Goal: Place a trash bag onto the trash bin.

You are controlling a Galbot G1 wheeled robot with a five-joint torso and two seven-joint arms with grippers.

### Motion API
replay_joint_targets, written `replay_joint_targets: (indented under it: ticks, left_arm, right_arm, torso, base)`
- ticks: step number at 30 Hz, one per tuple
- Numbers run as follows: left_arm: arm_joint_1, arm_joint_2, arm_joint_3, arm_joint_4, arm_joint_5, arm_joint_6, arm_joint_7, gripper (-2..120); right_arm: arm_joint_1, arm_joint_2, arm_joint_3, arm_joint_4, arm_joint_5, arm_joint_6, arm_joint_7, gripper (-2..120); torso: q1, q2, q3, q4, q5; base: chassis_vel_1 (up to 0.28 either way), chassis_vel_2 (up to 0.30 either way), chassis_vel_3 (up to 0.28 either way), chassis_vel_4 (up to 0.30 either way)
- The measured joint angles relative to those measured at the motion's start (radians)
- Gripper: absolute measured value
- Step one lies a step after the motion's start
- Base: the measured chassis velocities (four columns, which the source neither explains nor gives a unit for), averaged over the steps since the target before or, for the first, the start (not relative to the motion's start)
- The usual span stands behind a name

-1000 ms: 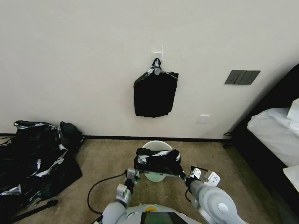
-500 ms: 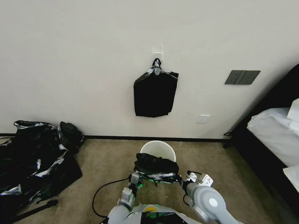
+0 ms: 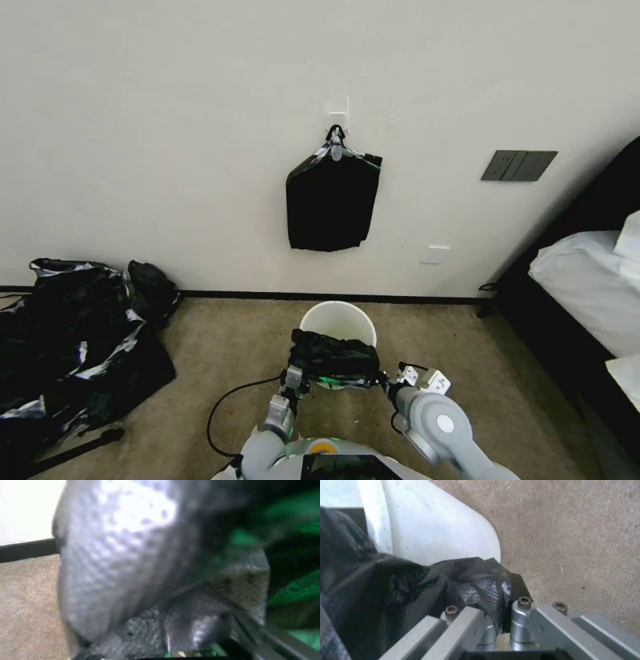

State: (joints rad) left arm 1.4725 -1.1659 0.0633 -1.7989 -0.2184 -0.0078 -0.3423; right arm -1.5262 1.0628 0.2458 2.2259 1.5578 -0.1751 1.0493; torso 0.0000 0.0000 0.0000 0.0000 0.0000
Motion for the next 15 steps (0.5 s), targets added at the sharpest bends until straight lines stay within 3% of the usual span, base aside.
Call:
replay_joint_targets:
  ticks: [15]
  left_arm:
    - [-0.029,-0.007,-0.019,-0.029,0.002,0.011,0.003,0]
  right_arm:
    - [0.028,-0.003,0.02,-0.002,0.002,-0.003,-0.006,0]
  torso:
    - [0.0,0.0,0.0,0.0001,0.0]
  base:
    - [0.0,0.0,0.0,0.0]
